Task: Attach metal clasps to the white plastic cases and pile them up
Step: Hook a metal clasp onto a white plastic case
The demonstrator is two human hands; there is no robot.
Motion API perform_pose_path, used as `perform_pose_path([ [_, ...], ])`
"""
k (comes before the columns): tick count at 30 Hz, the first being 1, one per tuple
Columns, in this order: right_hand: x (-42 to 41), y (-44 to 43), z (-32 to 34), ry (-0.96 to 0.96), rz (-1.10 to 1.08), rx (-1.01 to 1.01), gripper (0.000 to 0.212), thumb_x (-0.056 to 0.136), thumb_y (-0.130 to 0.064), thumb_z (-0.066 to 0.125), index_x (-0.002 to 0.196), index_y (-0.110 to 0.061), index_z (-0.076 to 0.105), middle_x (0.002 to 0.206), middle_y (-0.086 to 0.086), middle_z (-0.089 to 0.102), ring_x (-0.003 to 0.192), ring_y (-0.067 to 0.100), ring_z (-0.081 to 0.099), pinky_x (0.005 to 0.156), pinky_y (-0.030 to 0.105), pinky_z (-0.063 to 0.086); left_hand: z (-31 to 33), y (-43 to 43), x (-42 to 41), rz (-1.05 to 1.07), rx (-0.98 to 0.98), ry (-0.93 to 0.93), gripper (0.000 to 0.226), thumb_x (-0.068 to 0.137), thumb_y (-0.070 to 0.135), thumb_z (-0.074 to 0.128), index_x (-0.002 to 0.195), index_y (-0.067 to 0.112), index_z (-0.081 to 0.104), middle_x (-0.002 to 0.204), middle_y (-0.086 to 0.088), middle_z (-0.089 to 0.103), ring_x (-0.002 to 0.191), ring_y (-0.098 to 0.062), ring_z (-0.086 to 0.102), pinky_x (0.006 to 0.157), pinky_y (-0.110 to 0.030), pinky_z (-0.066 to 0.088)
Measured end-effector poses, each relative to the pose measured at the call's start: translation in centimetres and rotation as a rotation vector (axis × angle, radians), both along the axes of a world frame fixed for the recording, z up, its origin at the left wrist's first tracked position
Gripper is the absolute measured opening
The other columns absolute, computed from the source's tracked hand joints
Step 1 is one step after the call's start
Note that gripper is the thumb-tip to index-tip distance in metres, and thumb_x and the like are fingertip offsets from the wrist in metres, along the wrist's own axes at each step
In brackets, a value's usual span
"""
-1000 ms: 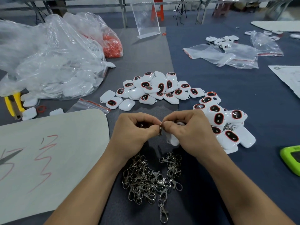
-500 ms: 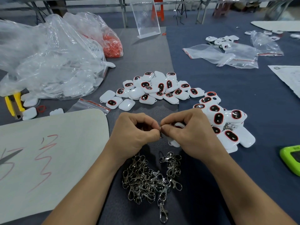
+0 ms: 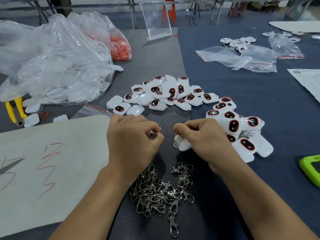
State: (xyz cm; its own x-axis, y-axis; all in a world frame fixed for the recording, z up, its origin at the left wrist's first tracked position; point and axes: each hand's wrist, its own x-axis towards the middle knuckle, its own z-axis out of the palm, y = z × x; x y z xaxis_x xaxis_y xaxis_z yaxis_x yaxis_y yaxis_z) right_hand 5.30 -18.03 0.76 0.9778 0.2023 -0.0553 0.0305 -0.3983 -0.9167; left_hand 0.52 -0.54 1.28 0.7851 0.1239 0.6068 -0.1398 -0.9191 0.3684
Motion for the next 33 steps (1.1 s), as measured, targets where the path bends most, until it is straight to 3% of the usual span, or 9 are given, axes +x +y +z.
perform_pose_path([
  [3,0.3,-0.2,0.3,0.16,-0.019,0.224,0.017,0.091,-0.022,0.076,0.077,-0.012,0.078,0.06,-0.002,0.064,0.046,0.006,0.047,0.048,0.021,0.04,-0.3,-0.7,0.1,-0.077,0.206,0.112,0.003,0.063,0.028,0.074,0.063,0.025,0.073,0.057,0.005,0.061,0.056,-0.021,0.057,0.066,-0.032,0.03],
  [6,0.3,-0.3,0.6,0.185,-0.012,0.309,0.014,0.09,-0.004,0.073,0.093,-0.016,0.077,0.069,-0.004,0.071,0.051,0.009,0.057,0.047,0.016,0.043,-0.5,-1.6,0.1,-0.113,0.168,0.274,0.009,0.068,0.033,0.082,0.071,0.027,0.077,0.064,0.004,0.064,0.062,-0.025,0.056,0.061,-0.028,0.029],
  [10,0.3,-0.3,0.4,0.03,0.004,0.102,0.03,0.086,-0.007,0.075,0.1,-0.031,0.062,0.082,0.001,0.074,0.062,0.013,0.063,0.059,0.033,0.051,-0.6,-1.1,0.4,-0.183,-0.087,0.381,0.008,0.075,0.031,0.081,0.083,0.03,0.08,0.071,0.006,0.065,0.074,-0.019,0.059,0.07,-0.034,0.044],
  [12,0.3,-0.3,0.3,-0.039,0.03,0.024,0.03,0.084,-0.012,0.076,0.095,-0.032,0.058,0.081,0.002,0.073,0.067,0.017,0.064,0.067,0.043,0.057,-0.6,-1.0,0.4,-0.196,-0.131,0.371,0.009,0.075,0.029,0.082,0.083,0.031,0.081,0.068,0.009,0.063,0.072,-0.013,0.058,0.068,-0.03,0.041],
  [16,0.2,-0.4,0.4,-0.091,0.046,-0.042,0.025,0.083,-0.014,0.077,0.09,-0.032,0.062,0.077,-0.002,0.075,0.074,0.022,0.069,0.074,0.046,0.059,-0.7,-0.8,0.5,-0.202,-0.152,0.382,0.013,0.074,0.029,0.083,0.086,0.031,0.082,0.066,0.014,0.058,0.069,-0.006,0.052,0.064,-0.022,0.033],
  [18,0.1,-0.5,0.3,-0.105,0.045,-0.059,0.024,0.084,-0.013,0.077,0.088,-0.032,0.064,0.076,-0.003,0.074,0.072,0.019,0.068,0.07,0.042,0.058,-0.7,-0.8,0.6,-0.208,-0.153,0.381,0.012,0.073,0.028,0.083,0.085,0.031,0.082,0.065,0.011,0.06,0.069,-0.008,0.053,0.063,-0.023,0.035],
  [22,0.0,-0.6,0.2,-0.167,0.066,-0.142,0.023,0.082,-0.019,0.079,0.084,-0.037,0.066,0.073,-0.012,0.071,0.066,0.004,0.062,0.057,0.015,0.046,-0.8,-0.7,0.5,-0.215,-0.167,0.38,0.011,0.074,0.028,0.084,0.084,0.031,0.082,0.064,0.009,0.059,0.067,-0.012,0.056,0.066,-0.029,0.041],
  [30,0.0,-0.5,0.4,-0.17,0.07,-0.063,0.023,0.088,-0.015,0.074,0.09,-0.036,0.066,0.079,-0.011,0.075,0.069,0.01,0.067,0.06,0.026,0.055,-1.1,-0.3,0.7,-0.234,-0.221,0.396,0.012,0.074,0.028,0.084,0.085,0.033,0.081,0.063,0.013,0.058,0.066,-0.006,0.054,0.062,-0.024,0.039],
  [33,0.1,-0.6,0.2,-0.154,0.087,-0.067,0.021,0.088,-0.013,0.074,0.09,-0.033,0.067,0.076,-0.012,0.074,0.063,0.004,0.062,0.057,0.017,0.047,-1.1,-0.3,0.6,-0.235,-0.221,0.403,0.012,0.074,0.028,0.083,0.085,0.031,0.081,0.064,0.009,0.06,0.066,-0.009,0.054,0.064,-0.029,0.042],
])
